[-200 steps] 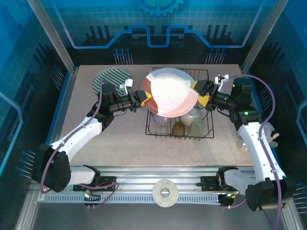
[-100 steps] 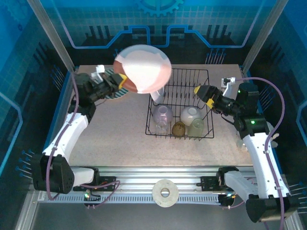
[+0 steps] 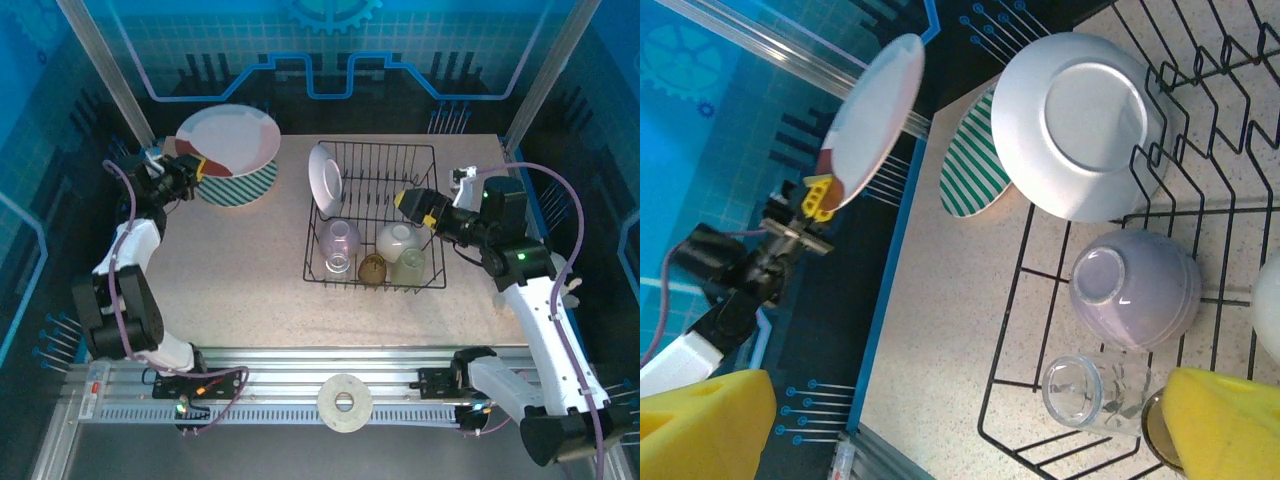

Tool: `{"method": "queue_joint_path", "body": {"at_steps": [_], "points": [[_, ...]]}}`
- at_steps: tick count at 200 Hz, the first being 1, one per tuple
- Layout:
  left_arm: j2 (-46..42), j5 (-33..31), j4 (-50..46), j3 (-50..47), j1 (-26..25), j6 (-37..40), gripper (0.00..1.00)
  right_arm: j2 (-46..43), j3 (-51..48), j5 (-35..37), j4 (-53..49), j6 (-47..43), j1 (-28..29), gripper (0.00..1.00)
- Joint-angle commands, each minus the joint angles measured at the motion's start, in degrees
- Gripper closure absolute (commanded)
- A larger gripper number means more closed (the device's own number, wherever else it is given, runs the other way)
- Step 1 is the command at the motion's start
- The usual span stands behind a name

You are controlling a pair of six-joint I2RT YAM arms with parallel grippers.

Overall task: Unload the mixed dishes from the dish rack
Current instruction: Place the plate on the plate.

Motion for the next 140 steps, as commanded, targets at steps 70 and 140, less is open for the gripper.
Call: {"method": "queue_joint_path", "body": {"at_steps": [70,140], "points": [[15.8,5.0,7.8,7.5,3.9,1.0,1.0,-0.7,-1.8,2.8,-2.5,-1.8,3.4,0.0],[22.6,4.6,1.5,13.2,3.9,4.8,1.0,0.5,-2.1,2.4,-1.5,-2.0,3.9,0.0]]}}
